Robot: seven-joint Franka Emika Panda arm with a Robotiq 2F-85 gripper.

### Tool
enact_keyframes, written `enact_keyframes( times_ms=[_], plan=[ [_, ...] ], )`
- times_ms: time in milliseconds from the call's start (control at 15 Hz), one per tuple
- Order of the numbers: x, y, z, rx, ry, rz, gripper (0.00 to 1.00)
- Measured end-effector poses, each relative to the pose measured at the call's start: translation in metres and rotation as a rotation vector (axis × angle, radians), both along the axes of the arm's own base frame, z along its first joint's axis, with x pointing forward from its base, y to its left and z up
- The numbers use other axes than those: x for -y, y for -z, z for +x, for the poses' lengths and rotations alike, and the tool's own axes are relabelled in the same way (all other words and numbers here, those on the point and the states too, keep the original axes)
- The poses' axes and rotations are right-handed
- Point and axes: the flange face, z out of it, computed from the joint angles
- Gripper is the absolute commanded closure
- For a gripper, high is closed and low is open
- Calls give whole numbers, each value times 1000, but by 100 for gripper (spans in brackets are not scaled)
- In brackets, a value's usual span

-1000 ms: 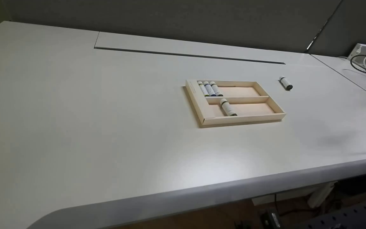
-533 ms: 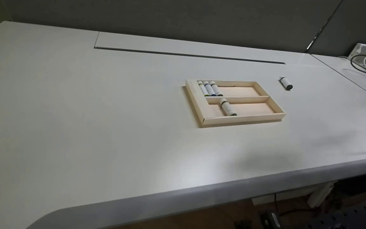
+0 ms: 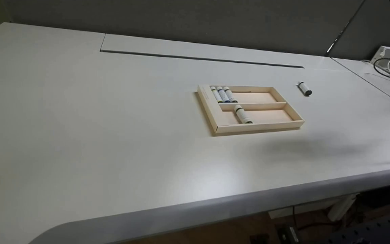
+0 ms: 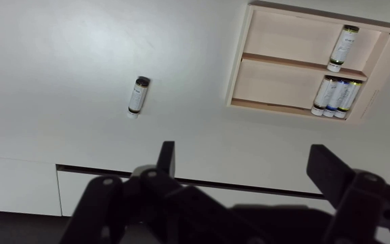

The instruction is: Place the bottle on the tray

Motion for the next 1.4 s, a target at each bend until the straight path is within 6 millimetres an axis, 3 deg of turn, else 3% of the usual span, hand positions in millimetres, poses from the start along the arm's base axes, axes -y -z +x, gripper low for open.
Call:
enact_keyframes(
  times_ms=[467,667,867,1133,1400],
  plan=[
    [1,-3,-2,10,5,3,0],
    [14,10,20,44,52,-5,0],
    [29,35,59,131,114,-26,0],
    [33,79,103,215,168,-47,0],
    [35,141,121,176,192,-31,0]
  ],
)
